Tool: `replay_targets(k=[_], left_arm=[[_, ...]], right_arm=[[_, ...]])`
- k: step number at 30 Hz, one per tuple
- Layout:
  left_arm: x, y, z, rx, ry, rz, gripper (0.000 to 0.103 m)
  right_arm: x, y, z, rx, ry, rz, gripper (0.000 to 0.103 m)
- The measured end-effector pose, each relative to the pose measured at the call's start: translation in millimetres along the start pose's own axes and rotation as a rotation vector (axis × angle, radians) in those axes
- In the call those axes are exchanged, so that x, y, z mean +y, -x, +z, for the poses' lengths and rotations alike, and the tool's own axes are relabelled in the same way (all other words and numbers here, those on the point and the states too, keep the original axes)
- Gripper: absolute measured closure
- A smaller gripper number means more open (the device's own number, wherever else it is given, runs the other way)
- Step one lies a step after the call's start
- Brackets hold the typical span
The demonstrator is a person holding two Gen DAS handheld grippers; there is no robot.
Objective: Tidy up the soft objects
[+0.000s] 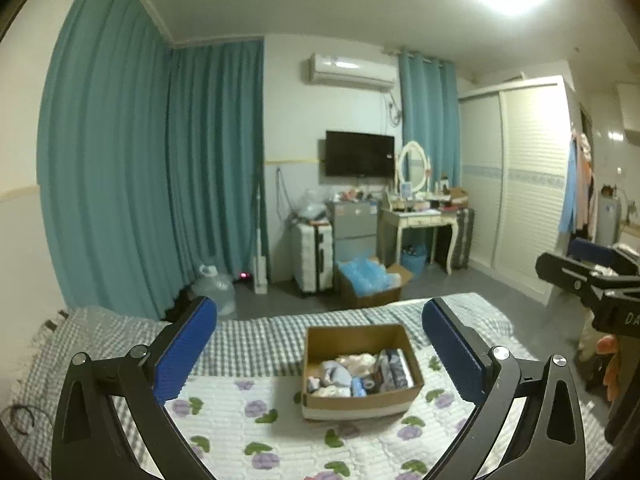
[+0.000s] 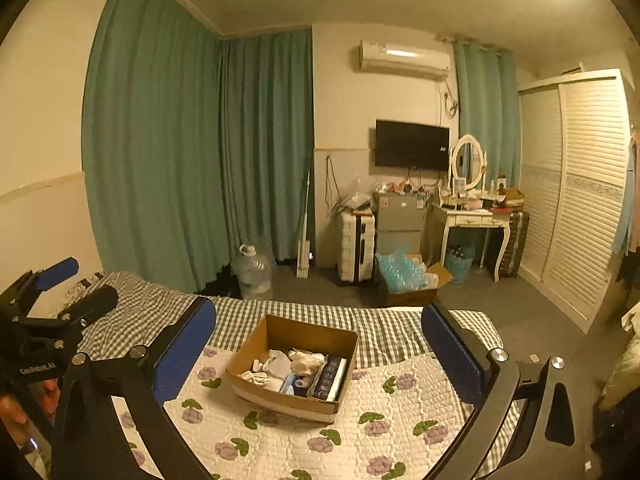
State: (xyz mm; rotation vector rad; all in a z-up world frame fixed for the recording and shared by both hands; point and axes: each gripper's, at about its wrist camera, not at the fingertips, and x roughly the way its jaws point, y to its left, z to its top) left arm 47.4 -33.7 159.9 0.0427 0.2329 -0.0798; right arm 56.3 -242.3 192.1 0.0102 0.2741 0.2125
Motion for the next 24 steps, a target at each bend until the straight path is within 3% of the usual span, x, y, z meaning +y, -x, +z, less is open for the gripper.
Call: replay_targets(k=[7,13,20,24], left_arm=[[-1,-12,-62,0.006,-0.021,0.039,0.0],[-2,-42,-109,0.079,0.001,0.046,0.0],[3,-55,-138,0.105,0.01,0.082,0.0],[8,-60,-144,0.124,0.031,0.076,0.0]], right_arm=[[10,-8,-58,-0.034,-0.026,-0.02,0.0],[19,-44,-112,0.003,-0.041,-0.027,0.0],[12,-77,-158,0.088,-0.099,-0.037,0.0],[11,-83,-166,0.111,-0.085,-0.061,0.0]])
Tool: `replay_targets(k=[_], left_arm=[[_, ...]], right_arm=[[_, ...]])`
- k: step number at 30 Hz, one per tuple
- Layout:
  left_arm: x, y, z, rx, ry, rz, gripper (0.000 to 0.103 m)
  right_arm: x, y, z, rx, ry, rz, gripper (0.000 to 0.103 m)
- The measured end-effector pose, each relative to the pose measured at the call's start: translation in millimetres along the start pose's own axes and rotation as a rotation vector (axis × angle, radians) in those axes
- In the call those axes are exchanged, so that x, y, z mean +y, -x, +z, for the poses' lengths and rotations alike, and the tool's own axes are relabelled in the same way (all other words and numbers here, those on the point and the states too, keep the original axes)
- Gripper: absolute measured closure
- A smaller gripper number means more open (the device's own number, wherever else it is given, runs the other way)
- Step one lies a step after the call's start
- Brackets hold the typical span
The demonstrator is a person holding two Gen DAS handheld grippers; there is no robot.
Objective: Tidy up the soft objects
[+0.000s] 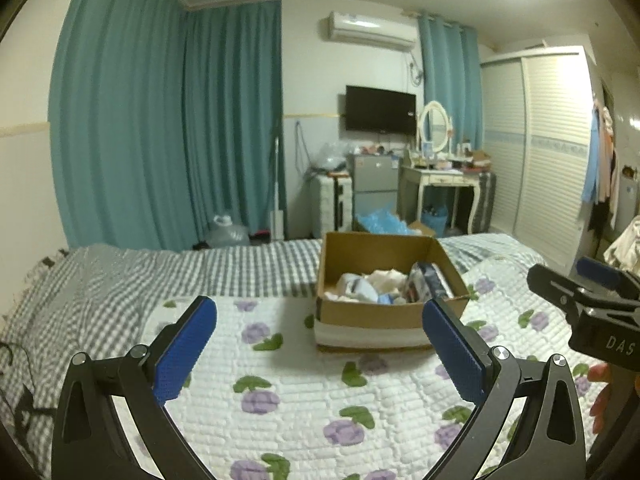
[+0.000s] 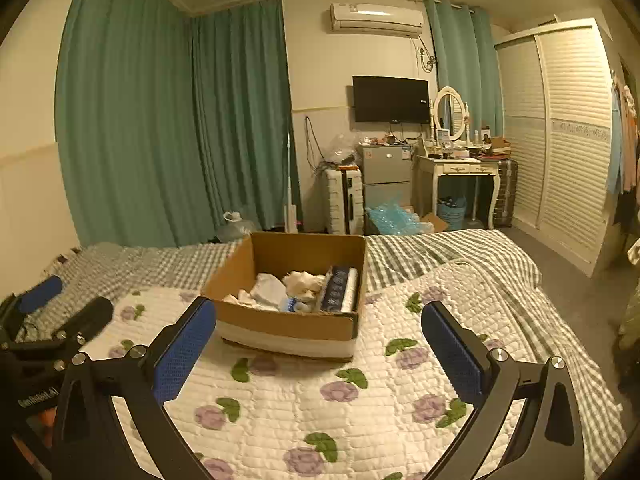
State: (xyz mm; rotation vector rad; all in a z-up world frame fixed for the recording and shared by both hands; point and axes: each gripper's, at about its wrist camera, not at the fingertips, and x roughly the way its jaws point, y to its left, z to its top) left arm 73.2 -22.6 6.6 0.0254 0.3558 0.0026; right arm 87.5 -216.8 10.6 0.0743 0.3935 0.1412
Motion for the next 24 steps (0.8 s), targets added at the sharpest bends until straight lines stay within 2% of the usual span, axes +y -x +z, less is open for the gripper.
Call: replay_targets(k=[24], left_arm=[[1,-5,-2,0.044,0.017,-0.041,0.0]], right_arm=[[11,10,2,-0.025,0.039,0.001,0.0]])
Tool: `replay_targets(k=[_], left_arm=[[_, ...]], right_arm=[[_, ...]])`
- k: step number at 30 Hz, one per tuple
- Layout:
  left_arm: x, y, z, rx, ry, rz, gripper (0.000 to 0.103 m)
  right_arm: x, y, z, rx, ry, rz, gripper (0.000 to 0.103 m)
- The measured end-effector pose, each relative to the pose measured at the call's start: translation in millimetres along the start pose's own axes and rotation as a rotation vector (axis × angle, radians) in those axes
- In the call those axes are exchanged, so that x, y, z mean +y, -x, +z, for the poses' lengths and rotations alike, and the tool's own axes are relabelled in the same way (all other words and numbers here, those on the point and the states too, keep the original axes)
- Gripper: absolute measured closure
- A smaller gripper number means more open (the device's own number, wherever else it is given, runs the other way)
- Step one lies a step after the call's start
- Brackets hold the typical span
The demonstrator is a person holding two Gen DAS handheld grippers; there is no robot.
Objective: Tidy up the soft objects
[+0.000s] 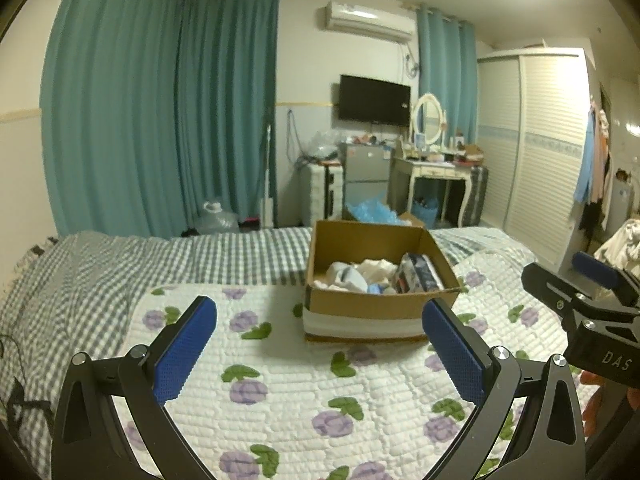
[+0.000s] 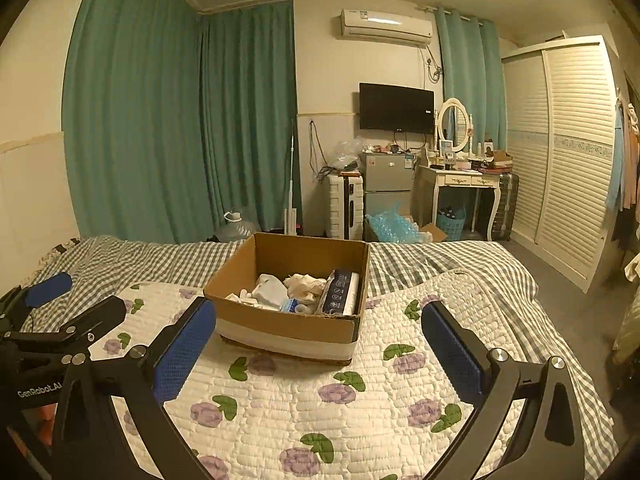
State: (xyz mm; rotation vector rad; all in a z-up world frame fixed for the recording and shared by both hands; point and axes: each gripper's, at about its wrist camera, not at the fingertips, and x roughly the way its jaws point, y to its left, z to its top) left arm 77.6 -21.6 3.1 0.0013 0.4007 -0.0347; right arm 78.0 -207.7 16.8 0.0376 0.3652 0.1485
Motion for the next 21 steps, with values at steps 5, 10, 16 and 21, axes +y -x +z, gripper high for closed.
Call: replay_targets(k=[5,10,16,21], left_arm=[[0.9,-1.3,0.4,0.004,0.006,0.008,0.0],[3.6,-1.9,0.2,0.012,0.02,0.006,0.0],[3.8,-1.4,0.2,0.007,0.008,0.015,0.0],[2.7,-1.1,0.0,0.006,0.0,0.018,0.0]], right_arm=[[-0.3,-0.7,-1.5,0.006,0.004,-0.002,0.0],[-0.4,-1.2,-2.5,0.013,0.0,-0.002,0.0],[-0.7,-2.8,-3.5,0.023,-0.003,-0.003,0.0],[2.0,-1.7,-4.4,0.022,0.009,-0.005,0.0]])
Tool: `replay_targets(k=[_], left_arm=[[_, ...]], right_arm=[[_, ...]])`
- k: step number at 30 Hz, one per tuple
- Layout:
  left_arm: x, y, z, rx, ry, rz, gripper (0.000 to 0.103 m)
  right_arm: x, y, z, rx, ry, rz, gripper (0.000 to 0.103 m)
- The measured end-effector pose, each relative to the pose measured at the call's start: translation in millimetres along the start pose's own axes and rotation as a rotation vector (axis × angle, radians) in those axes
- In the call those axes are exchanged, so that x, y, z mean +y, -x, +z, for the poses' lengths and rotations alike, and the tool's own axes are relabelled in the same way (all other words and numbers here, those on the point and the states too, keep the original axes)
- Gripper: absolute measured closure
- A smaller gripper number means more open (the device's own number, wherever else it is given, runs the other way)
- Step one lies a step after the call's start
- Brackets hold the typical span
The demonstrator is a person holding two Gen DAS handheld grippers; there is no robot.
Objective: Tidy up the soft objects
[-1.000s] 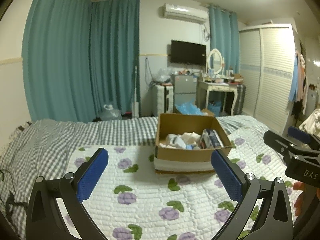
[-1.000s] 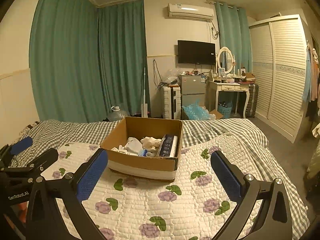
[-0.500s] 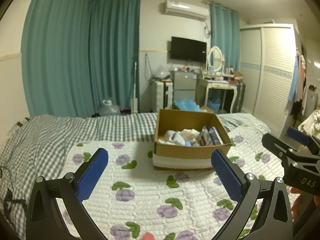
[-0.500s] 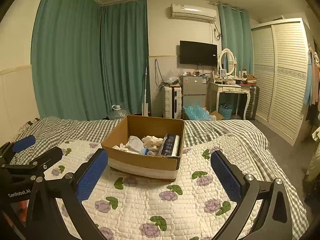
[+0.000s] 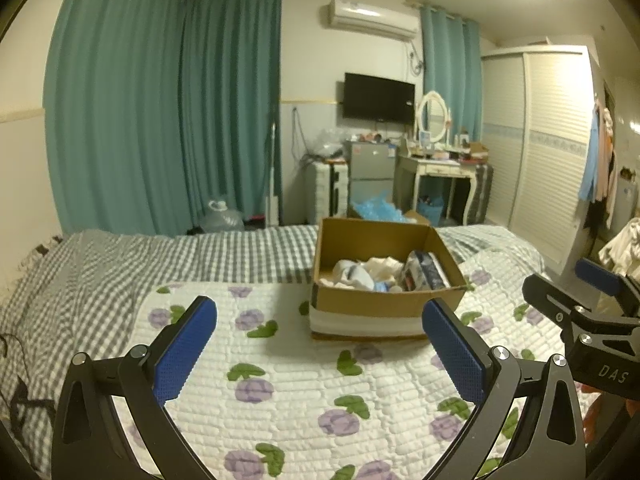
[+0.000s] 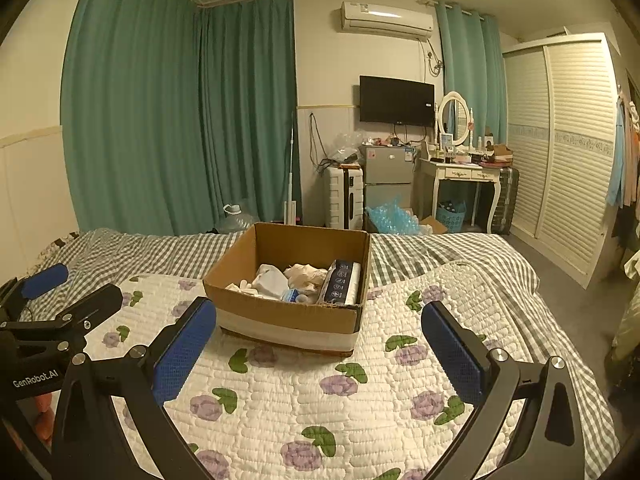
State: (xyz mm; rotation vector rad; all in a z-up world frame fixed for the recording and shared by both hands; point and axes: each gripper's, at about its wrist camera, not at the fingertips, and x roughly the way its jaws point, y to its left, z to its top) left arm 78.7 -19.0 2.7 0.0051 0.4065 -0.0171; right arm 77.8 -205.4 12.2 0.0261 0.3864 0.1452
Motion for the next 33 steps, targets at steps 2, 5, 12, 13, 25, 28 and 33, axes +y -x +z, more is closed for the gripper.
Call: replay_targets(k=[2,5,12,13,25,28,33], left_arm=[[-0.5,-0.1,-0.6,0.0,-0.002,-0.002,0.0],[-1.4,0.0,-1.2,0.001,-0.004,-0.007,0.0],[-3.2,-0.3,-1.9,0.001,-0.007,-0.004,0.0],[-3.3,-0.4,-1.8,-0.001,-0.008,-0.004,0.0],[-2.0,-0.8,-4.0,0.003,-0.005,0.0,0.0],[-3.3,0.3,-4.6,0.003,-0.009,0.006,0.0],[-3.6,0.8,-5.1,0.002,-0.009,0.008,0.0]], right_arm=[[1.2,0.1,-0.3,-0.001,0.002,0.0,0.0],[1.5,-0.3,-0.8,0.003,-0.005,0.003,0.0],[0.4,-1.7,-1.7,0.011,-0.01,0.002,0.0],[0.2,-2.2,-1.9,0.013,-0.01,0.002,0.0],[-1.5,-5.6,-4.3,0.021,-0.015,0.002,0.0],[-1.4,-5.5,-4.8,0.025,-0.012,0.002,0.0],[-1.0,-4.9,-6.5,0.029,-0.011,0.004,0.0]])
